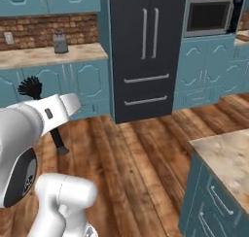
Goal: Grab the spray bottle from the cabinet, then place it next to the cutting board for sanitizing. Then grab the dish brush from the countertop next to the sink and place it next to the cutting board.
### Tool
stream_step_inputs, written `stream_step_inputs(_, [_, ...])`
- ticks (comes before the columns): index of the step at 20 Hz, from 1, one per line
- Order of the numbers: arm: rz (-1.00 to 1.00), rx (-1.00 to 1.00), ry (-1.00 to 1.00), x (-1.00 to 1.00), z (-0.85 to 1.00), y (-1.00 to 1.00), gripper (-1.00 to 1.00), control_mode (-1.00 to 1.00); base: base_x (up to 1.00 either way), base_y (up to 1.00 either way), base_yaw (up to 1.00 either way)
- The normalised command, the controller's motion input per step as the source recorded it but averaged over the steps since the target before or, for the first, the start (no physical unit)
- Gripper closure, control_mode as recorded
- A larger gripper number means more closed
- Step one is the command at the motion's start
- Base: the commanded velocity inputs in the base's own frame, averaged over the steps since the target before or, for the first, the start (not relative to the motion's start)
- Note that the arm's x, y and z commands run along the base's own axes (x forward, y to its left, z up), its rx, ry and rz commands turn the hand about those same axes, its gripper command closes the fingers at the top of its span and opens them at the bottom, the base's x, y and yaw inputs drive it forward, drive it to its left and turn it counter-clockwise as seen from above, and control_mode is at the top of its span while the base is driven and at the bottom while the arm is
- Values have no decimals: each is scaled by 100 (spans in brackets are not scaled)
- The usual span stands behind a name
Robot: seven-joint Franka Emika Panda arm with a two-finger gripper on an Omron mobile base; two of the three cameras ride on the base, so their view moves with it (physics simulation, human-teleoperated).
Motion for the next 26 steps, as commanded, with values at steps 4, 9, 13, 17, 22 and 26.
stream_step_inputs(4, [0,0,0,0,0,0,100,100,100,79,-11])
stream_step_inputs(9, [0,0,0,0,0,0,100,100,100,80,-13])
stream_step_inputs(13, [0,0,0,0,0,0,100,100,100,22,-10])
stream_step_inputs(17, [0,0,0,0,0,0,100,100,100,0,-15])
stream_step_inputs(22, [0,0,0,0,0,0,100,100,100,13,-36])
stream_step_inputs(26, [0,0,0,0,0,0,100,100,100,40,-53])
